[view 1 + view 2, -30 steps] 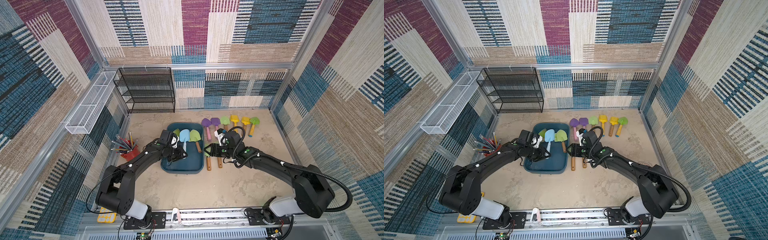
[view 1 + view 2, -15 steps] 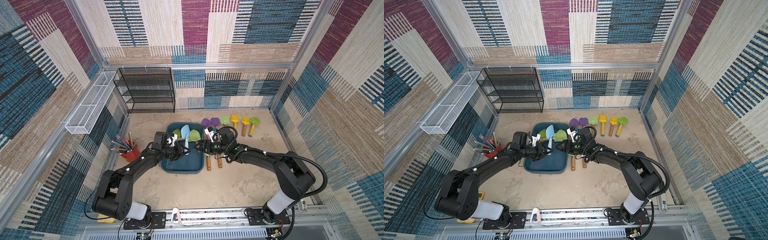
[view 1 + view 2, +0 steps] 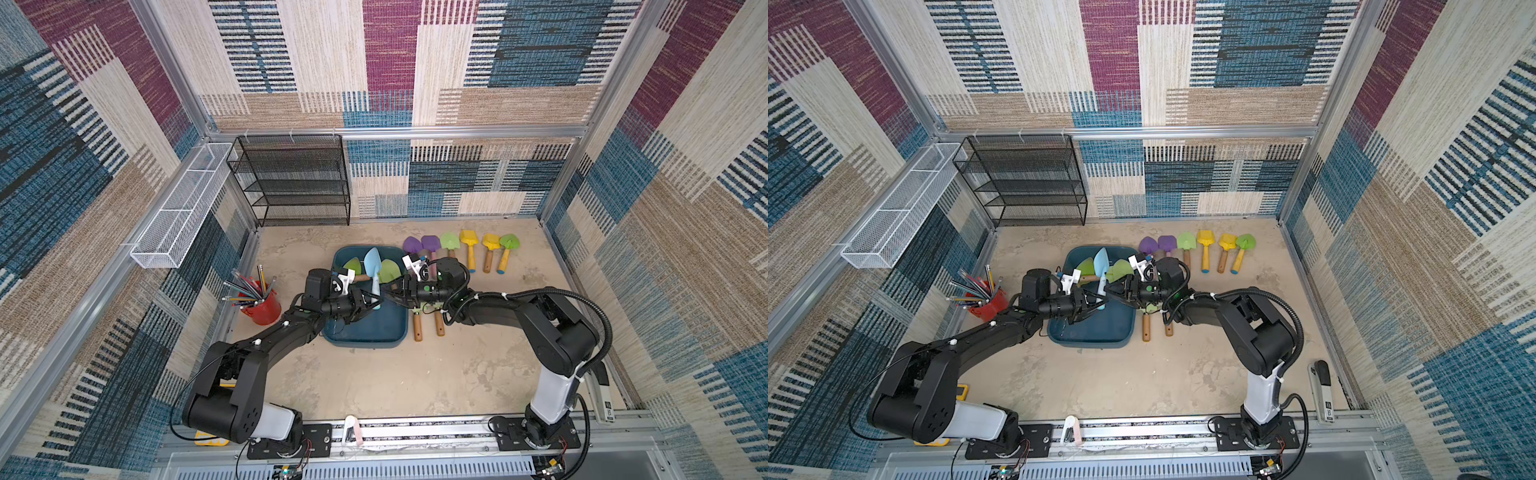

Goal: Take the shovel out of the storage box
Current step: Pick up the shovel from the storage box.

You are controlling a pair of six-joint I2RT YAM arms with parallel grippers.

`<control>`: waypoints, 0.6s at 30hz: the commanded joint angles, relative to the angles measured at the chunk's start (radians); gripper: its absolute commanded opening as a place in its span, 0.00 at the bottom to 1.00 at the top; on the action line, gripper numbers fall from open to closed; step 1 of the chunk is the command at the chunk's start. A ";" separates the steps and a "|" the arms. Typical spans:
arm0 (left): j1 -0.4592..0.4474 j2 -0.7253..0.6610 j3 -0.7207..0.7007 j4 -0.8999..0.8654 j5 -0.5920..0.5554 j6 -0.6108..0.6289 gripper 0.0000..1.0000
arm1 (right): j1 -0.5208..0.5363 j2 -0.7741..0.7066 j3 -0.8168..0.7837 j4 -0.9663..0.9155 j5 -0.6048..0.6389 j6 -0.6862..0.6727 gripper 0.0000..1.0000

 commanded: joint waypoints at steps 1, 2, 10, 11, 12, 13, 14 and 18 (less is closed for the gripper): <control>-0.001 -0.006 -0.008 0.099 0.035 -0.034 0.01 | -0.006 0.030 0.025 0.111 -0.041 0.077 0.61; -0.001 -0.008 -0.010 0.104 0.038 -0.034 0.01 | -0.007 0.041 0.034 0.116 -0.044 0.081 0.61; -0.002 -0.020 -0.012 0.112 0.059 -0.035 0.02 | -0.017 0.135 0.099 0.242 -0.083 0.193 0.57; -0.002 -0.021 -0.012 0.115 0.060 -0.035 0.02 | -0.018 0.142 0.107 0.238 -0.083 0.194 0.57; -0.002 -0.021 -0.012 0.117 0.063 -0.035 0.02 | -0.018 0.150 0.113 0.243 -0.084 0.202 0.57; -0.004 -0.021 -0.012 0.120 0.065 -0.037 0.02 | -0.018 0.157 0.117 0.256 -0.087 0.213 0.56; -0.005 -0.021 -0.012 0.121 0.067 -0.038 0.02 | -0.019 0.165 0.121 0.278 -0.090 0.230 0.55; -0.010 -0.021 -0.013 0.124 0.068 -0.036 0.02 | -0.022 0.193 0.135 0.347 -0.100 0.285 0.51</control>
